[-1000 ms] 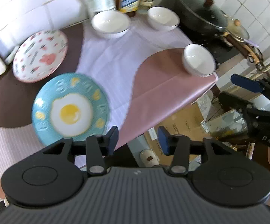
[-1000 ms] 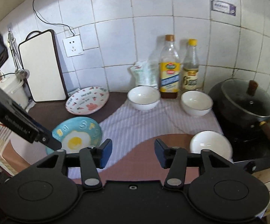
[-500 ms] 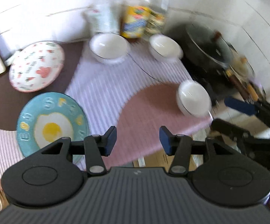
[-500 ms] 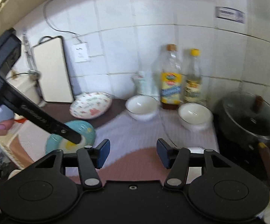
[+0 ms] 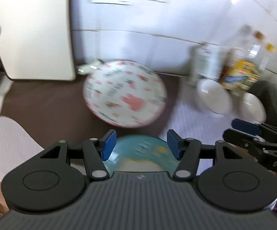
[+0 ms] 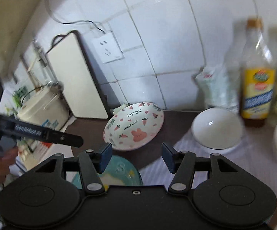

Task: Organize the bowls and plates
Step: 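Move both grippers toward the pink bunny plate, then close both grippers on the bunny plate rim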

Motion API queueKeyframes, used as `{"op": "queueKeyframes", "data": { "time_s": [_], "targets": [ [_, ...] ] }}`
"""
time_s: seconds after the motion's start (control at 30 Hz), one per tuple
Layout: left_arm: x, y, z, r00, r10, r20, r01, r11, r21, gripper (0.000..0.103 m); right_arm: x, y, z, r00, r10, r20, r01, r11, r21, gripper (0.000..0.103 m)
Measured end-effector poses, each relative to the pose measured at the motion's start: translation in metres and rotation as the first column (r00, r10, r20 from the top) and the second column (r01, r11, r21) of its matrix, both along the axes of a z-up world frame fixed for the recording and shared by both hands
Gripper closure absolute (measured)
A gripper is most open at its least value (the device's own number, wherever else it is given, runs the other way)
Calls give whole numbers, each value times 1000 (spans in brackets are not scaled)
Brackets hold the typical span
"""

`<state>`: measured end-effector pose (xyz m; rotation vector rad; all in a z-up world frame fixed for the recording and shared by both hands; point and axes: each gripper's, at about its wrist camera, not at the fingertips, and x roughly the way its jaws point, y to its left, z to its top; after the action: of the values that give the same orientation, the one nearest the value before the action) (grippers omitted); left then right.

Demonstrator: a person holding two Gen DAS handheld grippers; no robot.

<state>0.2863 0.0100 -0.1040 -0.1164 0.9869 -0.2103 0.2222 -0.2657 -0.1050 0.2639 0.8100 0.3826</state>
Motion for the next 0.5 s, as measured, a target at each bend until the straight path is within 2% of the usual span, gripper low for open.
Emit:
{"op": "queueKeyframes", "data": {
  "time_s": [0.23,0.4,0.5],
  "targets": [
    [69,47,-62,1000,-23,-15,24,999,42,38,69,35,-71,992,-26,-126,33,998,56,41],
    [105,59,-107,997,-32,-71,36,998,55,38,102,40,-111,971,-78,-228,100,991,88,41],
    [119,60,-123,996,-45,-81,51,996,72,38,117,38,-129,957,-94,-275,128,986,108,41]
  ]
}}
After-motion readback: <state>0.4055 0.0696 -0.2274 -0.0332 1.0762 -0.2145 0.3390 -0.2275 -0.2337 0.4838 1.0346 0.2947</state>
